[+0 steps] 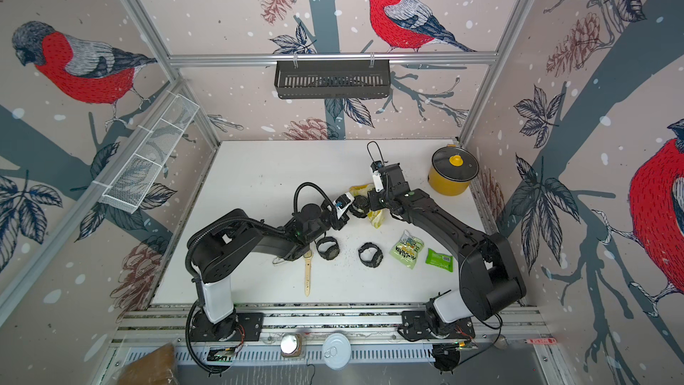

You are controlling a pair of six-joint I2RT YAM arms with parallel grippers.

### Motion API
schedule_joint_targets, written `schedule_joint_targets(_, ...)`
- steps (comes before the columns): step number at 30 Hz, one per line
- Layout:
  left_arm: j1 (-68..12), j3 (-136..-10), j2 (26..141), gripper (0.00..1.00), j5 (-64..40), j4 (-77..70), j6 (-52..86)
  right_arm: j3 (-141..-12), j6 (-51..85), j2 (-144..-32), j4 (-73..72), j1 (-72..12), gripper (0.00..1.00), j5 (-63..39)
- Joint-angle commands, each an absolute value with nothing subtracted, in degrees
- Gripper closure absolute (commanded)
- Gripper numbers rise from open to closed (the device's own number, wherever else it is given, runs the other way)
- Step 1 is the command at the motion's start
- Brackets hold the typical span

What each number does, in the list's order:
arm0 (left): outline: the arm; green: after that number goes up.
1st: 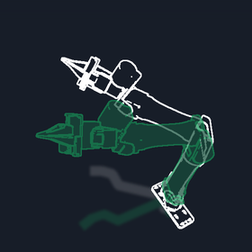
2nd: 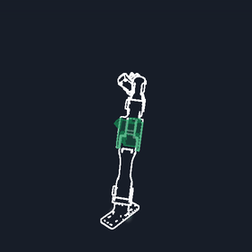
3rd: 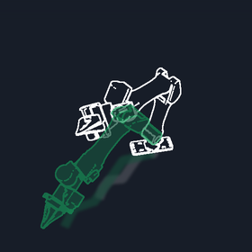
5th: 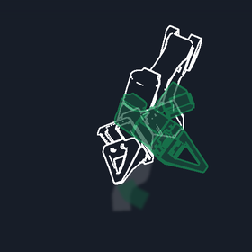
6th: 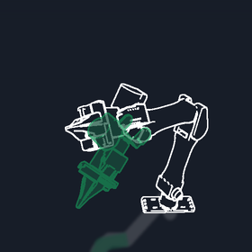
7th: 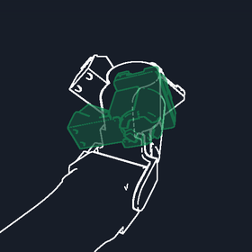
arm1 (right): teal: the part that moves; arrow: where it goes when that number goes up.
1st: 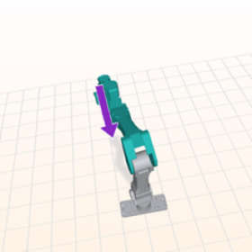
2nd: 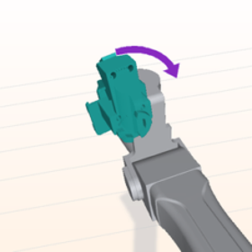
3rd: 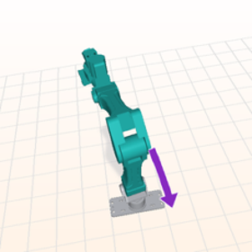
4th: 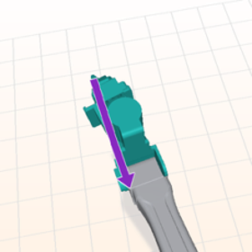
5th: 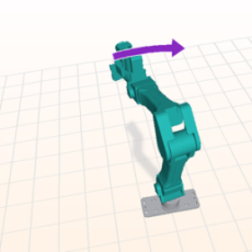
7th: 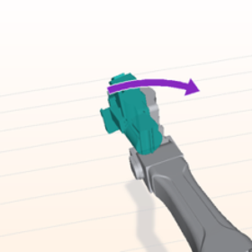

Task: Wipe the watch dial
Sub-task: Wipe the dirt from the watch dial.

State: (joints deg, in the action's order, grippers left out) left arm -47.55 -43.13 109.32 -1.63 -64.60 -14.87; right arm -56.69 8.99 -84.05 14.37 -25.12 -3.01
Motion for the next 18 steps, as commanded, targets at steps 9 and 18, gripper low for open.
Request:
schedule_joint_targets(9,-48.43,-35.66,126.85,1.00,-2.69,-100.38,-1.41,-56.47,11.26,-82.08,17.96,-23.14,0.98,-0.33)
schedule_joint_targets(18,-48.52,-36.03,124.10,1.00,-2.87,-94.11,-8.69,-56.60,9.14,-78.32,18.79,-28.47,0.98,-6.98)
